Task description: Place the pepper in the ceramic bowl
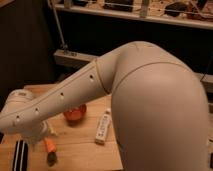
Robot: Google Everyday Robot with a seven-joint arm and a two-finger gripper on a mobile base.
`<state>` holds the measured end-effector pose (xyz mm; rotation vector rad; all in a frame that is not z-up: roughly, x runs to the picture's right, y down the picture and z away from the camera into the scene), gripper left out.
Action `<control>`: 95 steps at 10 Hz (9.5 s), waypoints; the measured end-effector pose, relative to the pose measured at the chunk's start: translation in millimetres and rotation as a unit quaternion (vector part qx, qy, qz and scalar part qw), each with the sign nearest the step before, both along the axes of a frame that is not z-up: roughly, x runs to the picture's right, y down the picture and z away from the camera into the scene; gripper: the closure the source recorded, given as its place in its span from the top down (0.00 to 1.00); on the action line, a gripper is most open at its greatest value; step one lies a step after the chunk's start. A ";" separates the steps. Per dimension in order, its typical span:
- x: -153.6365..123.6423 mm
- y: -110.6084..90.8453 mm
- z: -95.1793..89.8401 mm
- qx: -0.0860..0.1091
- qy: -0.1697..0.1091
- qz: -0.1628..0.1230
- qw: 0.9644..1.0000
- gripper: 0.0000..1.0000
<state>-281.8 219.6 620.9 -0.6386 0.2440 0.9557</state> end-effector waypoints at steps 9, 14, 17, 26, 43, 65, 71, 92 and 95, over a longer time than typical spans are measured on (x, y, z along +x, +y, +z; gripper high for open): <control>-29.1 15.5 45.4 0.006 -0.045 -0.054 0.997 0.65; -22.7 18.8 57.2 -0.014 -0.024 -0.050 0.998 0.65; -22.7 18.9 57.2 -0.015 -0.024 -0.050 0.998 0.65; -1.0 68.9 88.9 -0.053 -0.028 -0.055 0.997 0.65; -22.3 54.0 108.5 0.049 -0.048 -0.108 0.992 0.00; 103.1 -113.3 192.5 0.043 0.111 -0.061 0.991 0.26; 118.5 -106.4 199.6 0.020 0.122 -0.068 0.990 0.80; 234.7 -126.4 138.4 0.039 0.237 0.038 0.970 0.80; 233.6 -125.9 138.0 0.038 0.236 0.038 0.970 0.80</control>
